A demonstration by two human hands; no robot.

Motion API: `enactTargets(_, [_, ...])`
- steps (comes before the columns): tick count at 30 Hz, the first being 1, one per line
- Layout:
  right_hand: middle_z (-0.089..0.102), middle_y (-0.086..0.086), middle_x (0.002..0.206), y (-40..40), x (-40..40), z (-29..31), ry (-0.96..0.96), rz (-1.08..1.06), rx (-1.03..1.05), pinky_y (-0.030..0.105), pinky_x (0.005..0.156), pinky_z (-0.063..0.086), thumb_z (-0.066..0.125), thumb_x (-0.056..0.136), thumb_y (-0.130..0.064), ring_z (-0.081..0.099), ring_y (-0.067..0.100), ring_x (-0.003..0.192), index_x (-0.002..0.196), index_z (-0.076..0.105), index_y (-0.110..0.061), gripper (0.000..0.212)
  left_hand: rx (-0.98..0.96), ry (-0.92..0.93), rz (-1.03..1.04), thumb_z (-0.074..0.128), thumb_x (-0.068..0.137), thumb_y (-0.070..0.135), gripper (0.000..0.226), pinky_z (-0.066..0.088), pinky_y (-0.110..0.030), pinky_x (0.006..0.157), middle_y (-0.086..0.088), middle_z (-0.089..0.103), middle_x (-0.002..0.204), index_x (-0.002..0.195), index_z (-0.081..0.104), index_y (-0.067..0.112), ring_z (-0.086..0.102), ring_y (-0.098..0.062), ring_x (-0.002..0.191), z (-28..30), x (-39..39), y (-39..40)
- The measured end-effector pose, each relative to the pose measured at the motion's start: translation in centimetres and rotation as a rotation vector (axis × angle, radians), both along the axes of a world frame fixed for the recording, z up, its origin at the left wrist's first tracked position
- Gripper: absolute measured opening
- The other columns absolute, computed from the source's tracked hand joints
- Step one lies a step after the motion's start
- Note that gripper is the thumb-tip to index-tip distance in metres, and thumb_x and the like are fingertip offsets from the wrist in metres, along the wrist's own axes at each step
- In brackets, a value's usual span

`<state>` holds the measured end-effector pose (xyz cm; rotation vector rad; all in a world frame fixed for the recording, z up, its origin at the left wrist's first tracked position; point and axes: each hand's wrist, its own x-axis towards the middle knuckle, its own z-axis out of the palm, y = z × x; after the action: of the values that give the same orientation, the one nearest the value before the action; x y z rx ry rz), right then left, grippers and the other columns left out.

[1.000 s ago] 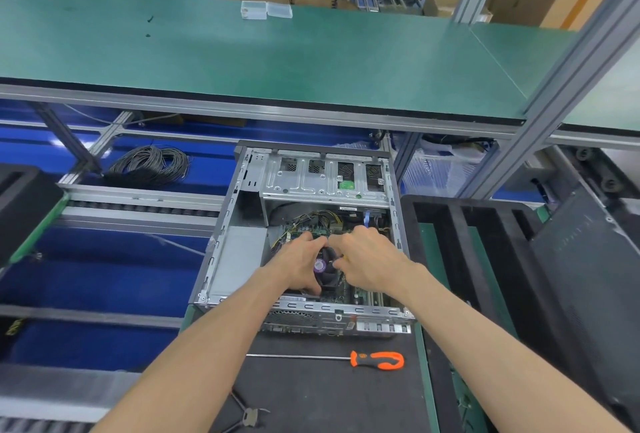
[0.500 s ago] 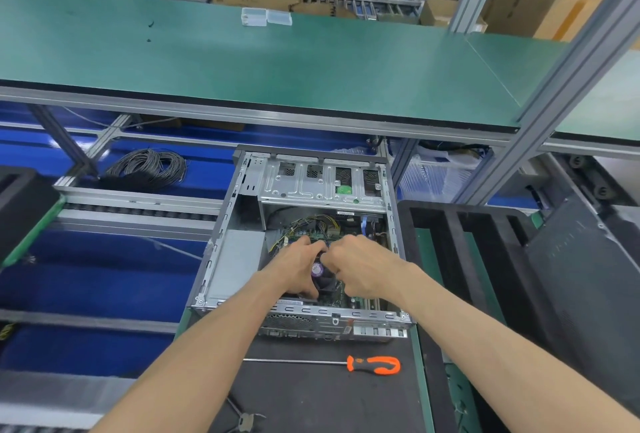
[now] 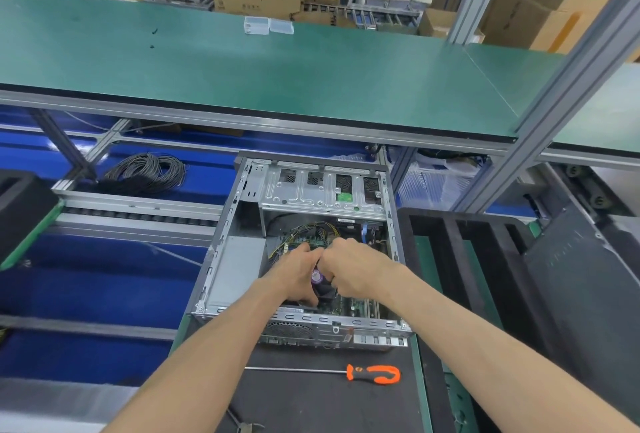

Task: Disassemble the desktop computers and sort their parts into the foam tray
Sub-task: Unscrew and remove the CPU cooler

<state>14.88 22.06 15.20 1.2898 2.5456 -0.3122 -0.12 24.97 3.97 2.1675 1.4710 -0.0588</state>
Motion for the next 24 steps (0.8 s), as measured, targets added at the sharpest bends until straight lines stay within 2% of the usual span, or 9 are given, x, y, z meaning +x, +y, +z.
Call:
enactTargets(3, [0.056, 0.006, 0.097, 0.6, 1.3, 0.1, 0.086, -0.047, -0.020, 0.037, 0.072, 0.049, 0.063, 0.085, 0.000, 0.058, 0.029, 0.092, 0.095, 0.069, -0.011, 0.016, -0.001, -0.002, 0.007, 0.090, 0.052, 0.031, 0.084, 0.055, -0.043, 0.077, 0.000, 0.038, 0.106, 0.123, 0.046, 0.028, 0.051, -0.028, 0.091, -0.1, 0.0, 0.1])
enactTargets(4, [0.055, 0.004, 0.098, 0.6, 1.7, 0.1, 0.144, -0.099, -0.016, 0.036, 0.074, 0.047, 0.066, 0.089, -0.010, 0.058, 0.028, 0.095, 0.100, 0.067, -0.012, 0.012, -0.003, -0.006, 0.009, 0.090, 0.052, 0.030, 0.086, 0.055, -0.043, 0.077, -0.001, 0.039, 0.107, 0.125, 0.045, 0.029, 0.051, -0.028, 0.091, -0.1, 0.0, 0.1])
enactTargets(6, [0.055, 0.005, 0.095, 0.4, 2.2, -0.2, 0.157, -0.209, 0.019, 0.038, 0.073, 0.048, 0.064, 0.094, -0.039, 0.059, 0.029, 0.092, 0.106, 0.059, -0.013, 0.029, -0.001, -0.008, 0.005, 0.090, 0.052, 0.030, 0.088, 0.055, -0.043, 0.077, -0.001, 0.040, 0.109, 0.126, 0.043, 0.029, 0.051, -0.027, 0.093, -0.1, 0.0, 0.2])
enactTargets(8, [0.047, 0.004, 0.083, 0.3, 2.0, -0.6, 0.036, -0.233, 0.104, 0.039, 0.066, 0.047, 0.053, 0.099, -0.050, 0.061, 0.033, 0.087, 0.104, 0.054, -0.013, 0.037, -0.001, -0.007, 0.000, 0.090, 0.052, 0.031, 0.088, 0.055, -0.042, 0.079, -0.002, 0.041, 0.111, 0.127, 0.044, 0.028, 0.050, -0.026, 0.094, -0.2, 0.1, 0.2])
enactTargets(12, [0.057, 0.010, 0.098, -1.0, 0.5, -1.4, 0.032, -0.069, 0.098, 0.038, 0.064, 0.041, 0.061, 0.095, -0.016, 0.060, 0.035, 0.088, 0.106, 0.061, -0.008, 0.014, -0.003, -0.015, -0.013, 0.091, 0.052, 0.032, 0.083, 0.054, -0.041, 0.082, 0.000, 0.040, 0.107, 0.122, 0.048, 0.024, 0.048, -0.026, 0.097, -0.7, 0.2, 0.5])
enactTargets(15, [0.058, 0.007, 0.109, -1.1, 0.6, -1.4, 0.072, 0.056, 0.072, 0.037, 0.062, 0.039, 0.061, 0.086, 0.002, 0.059, 0.032, 0.080, 0.100, 0.065, -0.008, 0.018, 0.021, 0.031, -0.069, 0.089, 0.057, 0.036, 0.070, 0.051, -0.038, 0.084, 0.002, 0.042, 0.105, 0.117, 0.055, 0.026, 0.046, -0.026, 0.102, -0.9, 0.1, 0.6])
enactTargets(17, [0.054, 0.005, 0.107, -0.6, 1.2, -1.0, 0.132, 0.028, 0.049, 0.037, 0.067, 0.044, 0.063, 0.087, -0.001, 0.061, 0.031, 0.086, 0.102, 0.063, -0.013, 0.019, 0.037, 0.009, -0.043, 0.089, 0.053, 0.035, 0.071, 0.053, -0.038, 0.082, 0.001, 0.039, 0.102, 0.112, 0.050, 0.029, 0.044, -0.024, 0.093, -1.1, 0.0, 0.5])
enactTargets(21, [0.048, 0.005, 0.090, 0.0, 2.1, -0.9, 0.103, -0.197, 0.064, 0.039, 0.065, 0.047, 0.058, 0.098, -0.043, 0.055, 0.030, 0.080, 0.113, 0.052, -0.013, 0.034, 0.043, 0.009, -0.024, 0.089, 0.048, 0.035, 0.090, 0.053, -0.036, 0.076, 0.001, 0.039, 0.104, 0.126, 0.044, 0.029, 0.047, -0.023, 0.089, -0.9, 0.0, 0.4])
enactTargets(24, [0.055, 0.011, 0.094, -0.7, 1.1, -1.3, 0.084, -0.150, 0.094, 0.042, 0.068, 0.051, 0.057, 0.100, -0.026, 0.062, 0.036, 0.091, 0.114, 0.058, -0.007, 0.023, 0.043, 0.017, -0.035, 0.090, 0.049, 0.034, 0.095, 0.055, -0.041, 0.079, -0.001, 0.040, 0.105, 0.131, 0.043, 0.027, 0.049, -0.026, 0.094, -0.8, 0.1, 0.4])
